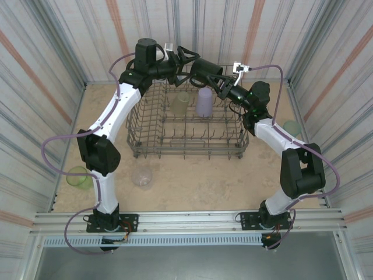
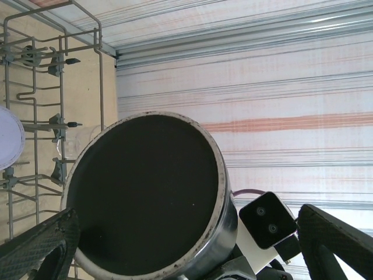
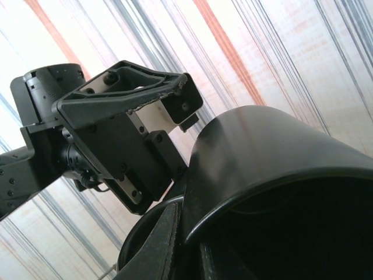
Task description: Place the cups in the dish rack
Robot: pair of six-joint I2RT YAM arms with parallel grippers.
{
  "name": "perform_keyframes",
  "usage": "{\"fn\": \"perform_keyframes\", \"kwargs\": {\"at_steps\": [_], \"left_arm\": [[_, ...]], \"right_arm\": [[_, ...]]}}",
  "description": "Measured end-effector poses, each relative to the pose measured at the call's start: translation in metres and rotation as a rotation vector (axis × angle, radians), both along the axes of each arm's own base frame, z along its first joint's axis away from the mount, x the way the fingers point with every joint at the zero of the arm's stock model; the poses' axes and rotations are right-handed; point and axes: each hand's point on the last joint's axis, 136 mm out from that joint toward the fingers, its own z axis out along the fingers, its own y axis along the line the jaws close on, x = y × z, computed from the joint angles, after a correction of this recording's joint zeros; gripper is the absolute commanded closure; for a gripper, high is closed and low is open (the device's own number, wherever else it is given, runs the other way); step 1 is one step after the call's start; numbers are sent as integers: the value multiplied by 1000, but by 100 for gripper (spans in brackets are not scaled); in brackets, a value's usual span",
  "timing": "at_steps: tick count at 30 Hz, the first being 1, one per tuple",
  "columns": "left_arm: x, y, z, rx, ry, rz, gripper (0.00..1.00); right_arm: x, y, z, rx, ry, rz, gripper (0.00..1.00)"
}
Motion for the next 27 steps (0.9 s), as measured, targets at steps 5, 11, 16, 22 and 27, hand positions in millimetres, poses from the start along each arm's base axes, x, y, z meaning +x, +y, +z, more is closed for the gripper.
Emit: {"fn": "perform_keyframes", "kwargs": {"at_steps": [5, 11, 16, 22, 27], "left_arm": [[0, -1, -1, 3, 2, 2, 1], [-2, -1, -7, 19, 17, 0, 1], [-2, -1, -18, 34, 41, 3, 1], [-4, -5, -17, 31, 43, 0, 1], [-8, -12, -16, 24, 47, -13, 1]], "right_arm": [[-2, -1, 0, -20, -18, -23, 100], [-4, -3, 3, -44, -34, -46, 100], [-7, -5, 10, -50, -54, -64, 100], [-12, 5, 8, -54, -48, -42, 100], [-19, 16, 11, -49, -60, -15, 100]]}}
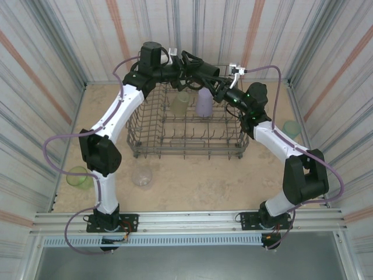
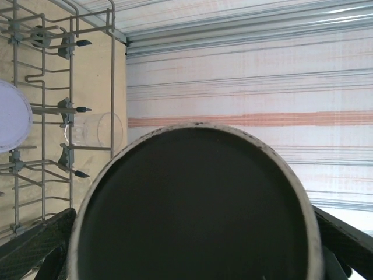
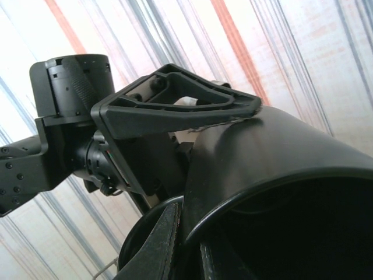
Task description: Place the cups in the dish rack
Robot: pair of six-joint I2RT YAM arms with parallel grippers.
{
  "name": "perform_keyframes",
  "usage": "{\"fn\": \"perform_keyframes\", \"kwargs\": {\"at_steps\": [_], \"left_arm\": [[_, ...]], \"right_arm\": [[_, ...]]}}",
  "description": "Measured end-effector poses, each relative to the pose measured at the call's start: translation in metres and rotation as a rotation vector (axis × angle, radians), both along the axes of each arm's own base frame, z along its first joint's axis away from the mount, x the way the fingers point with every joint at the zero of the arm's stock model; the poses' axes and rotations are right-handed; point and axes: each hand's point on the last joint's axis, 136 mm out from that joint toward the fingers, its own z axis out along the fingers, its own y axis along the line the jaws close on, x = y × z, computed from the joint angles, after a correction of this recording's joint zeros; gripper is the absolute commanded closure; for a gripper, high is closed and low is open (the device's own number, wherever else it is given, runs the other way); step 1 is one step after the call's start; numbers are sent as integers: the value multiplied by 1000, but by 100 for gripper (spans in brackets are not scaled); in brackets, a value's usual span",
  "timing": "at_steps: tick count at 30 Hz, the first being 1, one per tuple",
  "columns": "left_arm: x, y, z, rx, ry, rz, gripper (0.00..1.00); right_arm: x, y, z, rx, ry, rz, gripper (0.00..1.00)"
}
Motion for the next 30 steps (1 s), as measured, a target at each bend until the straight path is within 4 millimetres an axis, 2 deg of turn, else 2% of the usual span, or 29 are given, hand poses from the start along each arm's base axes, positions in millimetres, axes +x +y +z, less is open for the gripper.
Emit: {"fn": "perform_keyframes", "kwargs": {"at_steps": [7, 10, 13, 17, 23, 30], "left_arm": [[2, -4, -7, -23, 12, 3, 1], [3, -4, -8, -29, 14, 3, 8], [5, -4, -4, -49, 24, 14, 26], [8, -3, 2, -75, 13, 19, 42], [8, -4, 3, -85, 12, 20, 60], [9, -4, 4, -91, 4, 17, 96]], "right_arm": [[1, 5, -4, 0, 4, 6, 100], [3, 5, -6, 0, 10, 0, 100], [3, 4, -8, -8, 6, -1, 100], [4, 3, -6, -3, -5, -7, 100], [4, 3, -6, -2, -8, -10, 100], [5, 3, -6, -3, -10, -15, 100]]}}
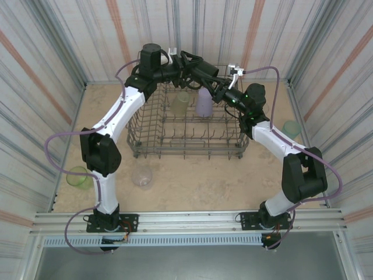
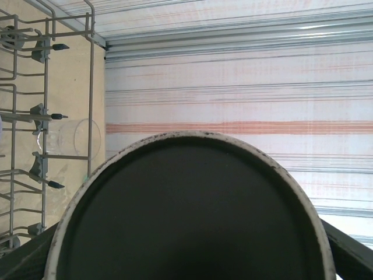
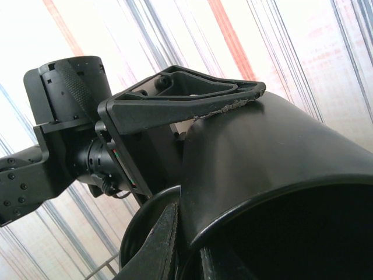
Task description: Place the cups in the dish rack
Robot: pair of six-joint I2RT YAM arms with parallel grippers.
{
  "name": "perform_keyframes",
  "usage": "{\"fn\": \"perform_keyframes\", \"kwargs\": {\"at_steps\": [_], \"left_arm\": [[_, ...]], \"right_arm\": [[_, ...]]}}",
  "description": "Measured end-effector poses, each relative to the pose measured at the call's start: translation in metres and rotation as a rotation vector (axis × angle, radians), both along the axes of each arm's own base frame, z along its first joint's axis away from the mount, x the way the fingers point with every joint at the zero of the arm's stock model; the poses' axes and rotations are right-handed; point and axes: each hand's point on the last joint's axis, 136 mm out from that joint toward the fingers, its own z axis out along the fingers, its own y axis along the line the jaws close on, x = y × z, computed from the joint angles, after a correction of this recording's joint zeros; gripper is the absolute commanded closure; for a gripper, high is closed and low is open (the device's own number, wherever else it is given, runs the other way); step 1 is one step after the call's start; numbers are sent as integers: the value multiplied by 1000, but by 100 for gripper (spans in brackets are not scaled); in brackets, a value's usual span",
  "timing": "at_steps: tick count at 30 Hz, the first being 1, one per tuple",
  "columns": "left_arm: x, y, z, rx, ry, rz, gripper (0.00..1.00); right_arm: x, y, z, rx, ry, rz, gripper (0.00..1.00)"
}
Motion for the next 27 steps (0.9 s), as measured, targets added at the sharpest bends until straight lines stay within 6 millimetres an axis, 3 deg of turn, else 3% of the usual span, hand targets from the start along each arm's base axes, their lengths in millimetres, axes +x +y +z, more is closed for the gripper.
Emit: {"fn": "perform_keyframes", "kwargs": {"at_steps": [1, 9, 14, 19, 25, 27], "left_arm": [[0, 0, 0, 0, -1, 0, 100], [1, 1, -1, 9, -3, 6, 100], [1, -1, 0, 37, -45, 10, 100], [1, -7, -3, 69, -75, 7, 100], [8, -10, -4, 79, -96, 10, 100], [11, -11, -5, 81, -103, 12, 100]], "right_arm": [[0, 0, 0, -1, 1, 0, 100], [1, 0, -2, -4, 11, -2, 90], [4, -3, -2, 3, 14, -27, 72], [9, -8, -1, 11, 21, -54, 46], [10, -15, 1, 14, 25, -73, 30], [9, -20, 3, 14, 25, -83, 16]]}}
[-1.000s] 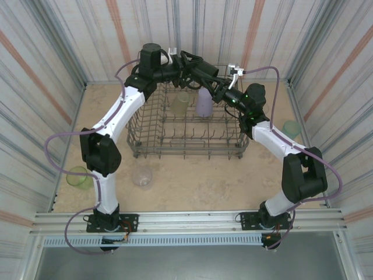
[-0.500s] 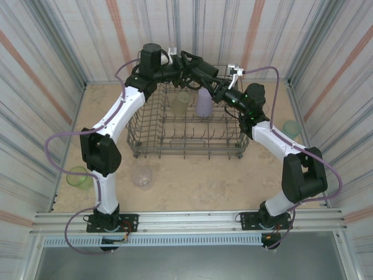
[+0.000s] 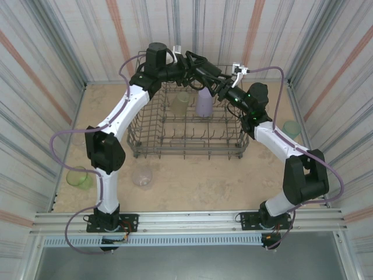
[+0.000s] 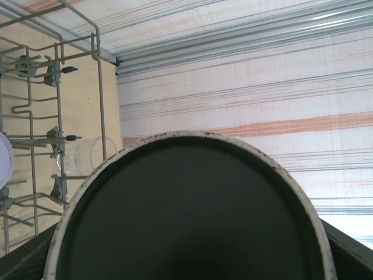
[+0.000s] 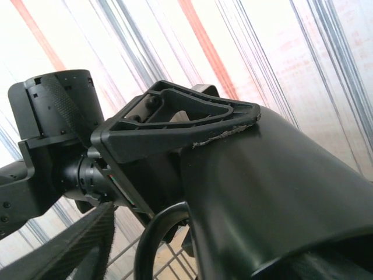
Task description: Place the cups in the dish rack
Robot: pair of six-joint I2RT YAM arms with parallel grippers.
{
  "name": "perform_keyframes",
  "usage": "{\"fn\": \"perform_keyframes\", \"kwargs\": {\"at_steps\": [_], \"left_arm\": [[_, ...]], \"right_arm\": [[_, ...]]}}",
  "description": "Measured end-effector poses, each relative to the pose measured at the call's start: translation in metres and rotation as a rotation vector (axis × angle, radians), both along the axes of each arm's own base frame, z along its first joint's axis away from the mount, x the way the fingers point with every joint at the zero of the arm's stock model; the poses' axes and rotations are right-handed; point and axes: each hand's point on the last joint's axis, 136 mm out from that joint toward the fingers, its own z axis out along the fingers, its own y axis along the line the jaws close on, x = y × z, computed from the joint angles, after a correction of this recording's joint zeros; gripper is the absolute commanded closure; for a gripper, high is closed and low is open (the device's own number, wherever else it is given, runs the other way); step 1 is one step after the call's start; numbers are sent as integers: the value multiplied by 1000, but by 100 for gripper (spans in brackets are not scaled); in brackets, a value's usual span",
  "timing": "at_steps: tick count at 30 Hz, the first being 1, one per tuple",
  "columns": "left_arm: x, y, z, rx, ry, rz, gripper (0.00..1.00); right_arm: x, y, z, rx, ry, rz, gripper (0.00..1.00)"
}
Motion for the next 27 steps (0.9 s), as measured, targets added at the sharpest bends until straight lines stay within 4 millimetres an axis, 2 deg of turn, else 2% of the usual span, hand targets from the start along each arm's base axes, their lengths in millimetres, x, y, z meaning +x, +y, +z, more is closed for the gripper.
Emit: {"fn": "perform_keyframes", "kwargs": {"at_steps": [3, 9, 14, 19, 27], "left_arm": [[5, -1, -2, 10, -1, 8, 100], [14, -6, -5, 27, -14, 18, 100], [25, -15, -25, 63, -3, 26, 100], [33, -26, -43, 113, -11, 33, 100], [40, -52, -59, 161, -69, 31, 100]], "right_arm": [[-4, -9, 2, -3, 3, -20, 1], [-17, -31, 9, -11, -9, -69, 1], [-35, -56, 18, -34, -44, -135, 1], [-50, -82, 15, -68, -47, -205, 1], [-82, -127, 2, -120, -30, -337, 1]]}}
